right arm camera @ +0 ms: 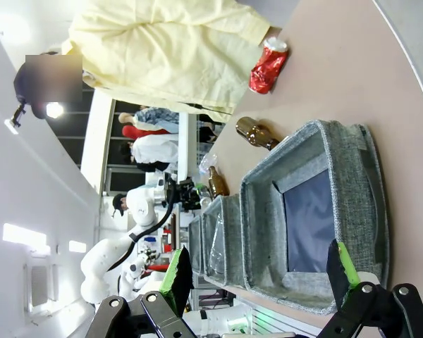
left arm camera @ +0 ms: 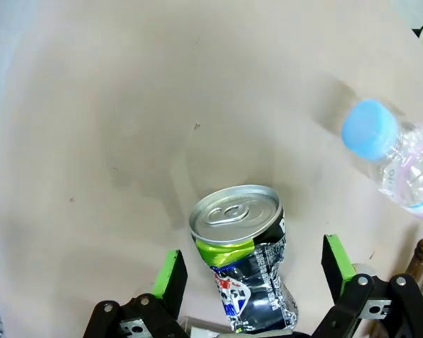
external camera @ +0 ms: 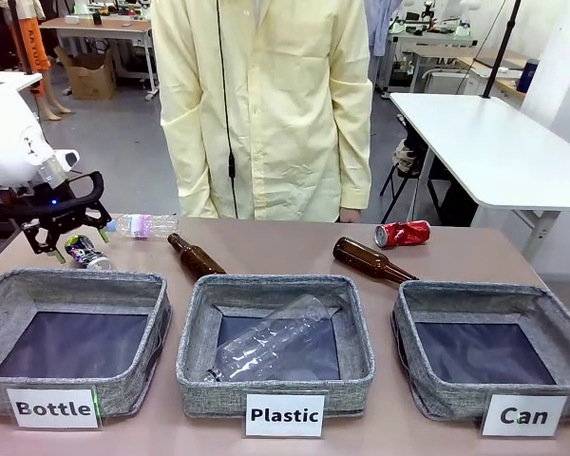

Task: Sort the can waste into the basket.
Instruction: Pick up the can waste from the table and place it in the right Fabric basket.

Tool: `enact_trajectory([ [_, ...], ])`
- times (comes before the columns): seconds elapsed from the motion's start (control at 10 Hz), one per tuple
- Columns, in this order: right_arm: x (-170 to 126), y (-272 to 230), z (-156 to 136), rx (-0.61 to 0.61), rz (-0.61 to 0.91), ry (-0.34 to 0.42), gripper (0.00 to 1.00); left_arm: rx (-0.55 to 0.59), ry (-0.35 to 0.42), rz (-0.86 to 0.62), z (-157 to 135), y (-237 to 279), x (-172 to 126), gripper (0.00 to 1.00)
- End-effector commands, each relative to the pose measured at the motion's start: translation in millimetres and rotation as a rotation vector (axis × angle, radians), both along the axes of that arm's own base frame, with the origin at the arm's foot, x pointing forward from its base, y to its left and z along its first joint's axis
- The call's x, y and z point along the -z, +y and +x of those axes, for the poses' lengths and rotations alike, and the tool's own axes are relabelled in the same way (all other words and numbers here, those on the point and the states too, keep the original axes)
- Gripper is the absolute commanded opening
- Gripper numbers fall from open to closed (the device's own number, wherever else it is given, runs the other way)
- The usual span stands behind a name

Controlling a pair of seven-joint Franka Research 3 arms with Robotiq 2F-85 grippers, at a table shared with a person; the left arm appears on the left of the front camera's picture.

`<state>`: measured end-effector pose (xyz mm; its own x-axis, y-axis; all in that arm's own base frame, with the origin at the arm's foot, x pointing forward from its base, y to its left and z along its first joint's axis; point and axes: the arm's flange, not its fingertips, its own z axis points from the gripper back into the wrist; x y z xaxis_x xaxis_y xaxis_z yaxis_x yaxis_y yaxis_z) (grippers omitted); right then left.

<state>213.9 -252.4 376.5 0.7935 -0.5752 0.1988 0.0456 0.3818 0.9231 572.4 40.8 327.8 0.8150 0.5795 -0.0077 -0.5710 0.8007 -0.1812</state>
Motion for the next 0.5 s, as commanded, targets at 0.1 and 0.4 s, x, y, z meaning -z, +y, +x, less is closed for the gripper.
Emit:
enact_trajectory([
  [0.1, -1.0, -0.9, 1.8, 0.001, -0.001, -0.032, 1.0, -0.046, -0.001, 0.078, 6.5, -1.7, 0.9, 0.81],
  [0.4, -1.0, -0.9, 1.8, 0.001, -0.001, -0.032, 1.0, -0.047, -0.013, 0.095, 6.5, -1.6, -0.9, 0.0],
])
